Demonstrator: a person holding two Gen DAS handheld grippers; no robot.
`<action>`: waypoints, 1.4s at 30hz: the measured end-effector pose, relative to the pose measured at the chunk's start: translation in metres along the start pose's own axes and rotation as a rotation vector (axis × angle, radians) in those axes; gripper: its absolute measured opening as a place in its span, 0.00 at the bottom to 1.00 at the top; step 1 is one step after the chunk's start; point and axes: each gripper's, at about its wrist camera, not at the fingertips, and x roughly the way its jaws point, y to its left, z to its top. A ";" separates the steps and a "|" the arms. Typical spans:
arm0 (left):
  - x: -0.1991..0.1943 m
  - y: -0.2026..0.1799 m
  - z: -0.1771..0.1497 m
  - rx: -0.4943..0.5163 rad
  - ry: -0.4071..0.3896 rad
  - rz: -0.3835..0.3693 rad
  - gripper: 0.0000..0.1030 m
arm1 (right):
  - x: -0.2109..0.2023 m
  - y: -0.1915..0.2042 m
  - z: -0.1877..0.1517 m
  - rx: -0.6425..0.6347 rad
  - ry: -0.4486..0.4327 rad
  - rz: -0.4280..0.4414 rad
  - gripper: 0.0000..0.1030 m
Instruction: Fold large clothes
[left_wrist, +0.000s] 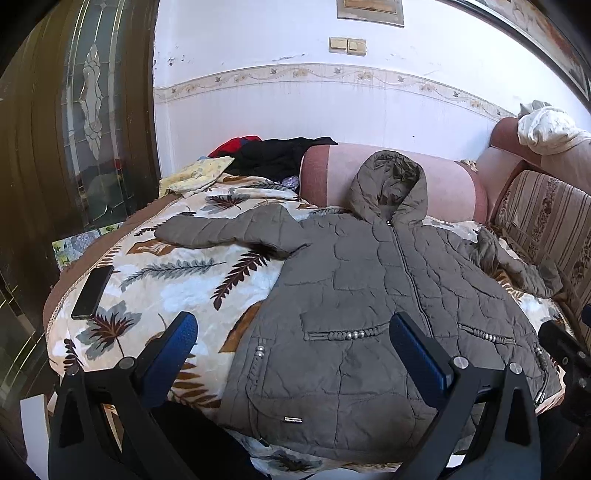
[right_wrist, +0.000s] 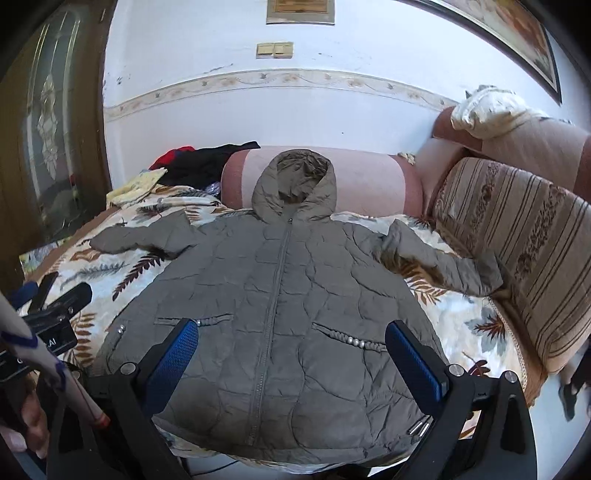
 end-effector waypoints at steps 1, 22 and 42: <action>0.001 0.000 -0.001 -0.001 0.004 0.000 1.00 | 0.000 0.000 0.000 0.003 0.003 0.000 1.00; 0.015 0.005 -0.007 0.000 0.055 0.002 1.00 | 0.018 0.001 -0.005 -0.001 0.067 0.016 1.00; 0.024 0.001 -0.010 0.025 0.078 0.004 1.00 | 0.032 -0.008 -0.007 0.023 0.097 0.026 1.00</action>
